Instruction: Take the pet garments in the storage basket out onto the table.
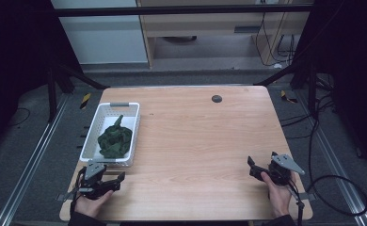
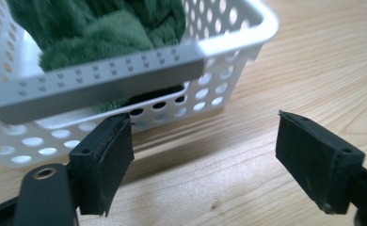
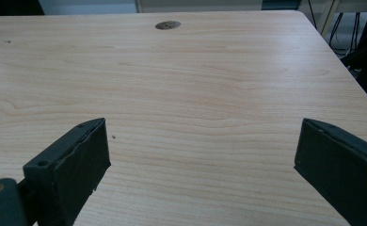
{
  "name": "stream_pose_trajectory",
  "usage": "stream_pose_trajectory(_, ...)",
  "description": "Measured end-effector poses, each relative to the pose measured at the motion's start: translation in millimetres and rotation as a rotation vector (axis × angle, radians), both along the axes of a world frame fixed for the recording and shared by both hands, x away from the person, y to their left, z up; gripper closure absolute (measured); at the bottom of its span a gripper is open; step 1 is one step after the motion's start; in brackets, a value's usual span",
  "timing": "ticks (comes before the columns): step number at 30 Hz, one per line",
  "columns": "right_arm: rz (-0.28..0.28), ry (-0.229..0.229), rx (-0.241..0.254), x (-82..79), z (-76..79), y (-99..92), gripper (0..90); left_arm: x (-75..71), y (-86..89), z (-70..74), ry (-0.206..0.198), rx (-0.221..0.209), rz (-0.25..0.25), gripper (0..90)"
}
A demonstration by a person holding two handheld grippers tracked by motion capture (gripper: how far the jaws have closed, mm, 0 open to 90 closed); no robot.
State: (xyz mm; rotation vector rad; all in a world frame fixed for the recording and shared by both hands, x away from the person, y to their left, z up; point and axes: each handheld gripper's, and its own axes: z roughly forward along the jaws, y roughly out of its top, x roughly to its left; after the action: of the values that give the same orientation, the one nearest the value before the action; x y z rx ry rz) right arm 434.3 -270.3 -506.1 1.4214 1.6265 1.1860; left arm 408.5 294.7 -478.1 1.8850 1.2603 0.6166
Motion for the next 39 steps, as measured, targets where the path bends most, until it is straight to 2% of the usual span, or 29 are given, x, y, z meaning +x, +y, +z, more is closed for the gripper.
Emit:
stream_pose_trajectory(8, 0.012, 0.005, 0.0, -0.1, -0.1, 0.6, 4.1, -6.6, 5.7, 23.4, -0.061, -0.049, 0.035, 22.7)
stream_pose_trajectory(17, 0.015, -0.001, -0.001, -0.4, -0.1, 0.5, 4.1, -3.7, 13.3, 41.2, -0.09, -0.066, 0.074, 23.2)
stream_pose_trajectory(23, 0.01, 0.004, 0.005, -0.2, 0.0, 0.1, 3.9, 2.7, 15.1, 54.6, -0.098, -0.067, 0.076, 23.0)
stream_pose_trajectory(33, 0.001, 0.0, 0.012, -1.7, -0.1, -1.8, 4.5, 20.8, 17.3, 85.2, -0.149, -0.089, 0.083, 22.6)
stream_pose_trajectory(39, 0.006, 0.002, 0.009, -1.6, -0.1, -1.7, 4.7, 29.7, 13.4, 93.8, -0.155, -0.092, 0.072, 22.5)
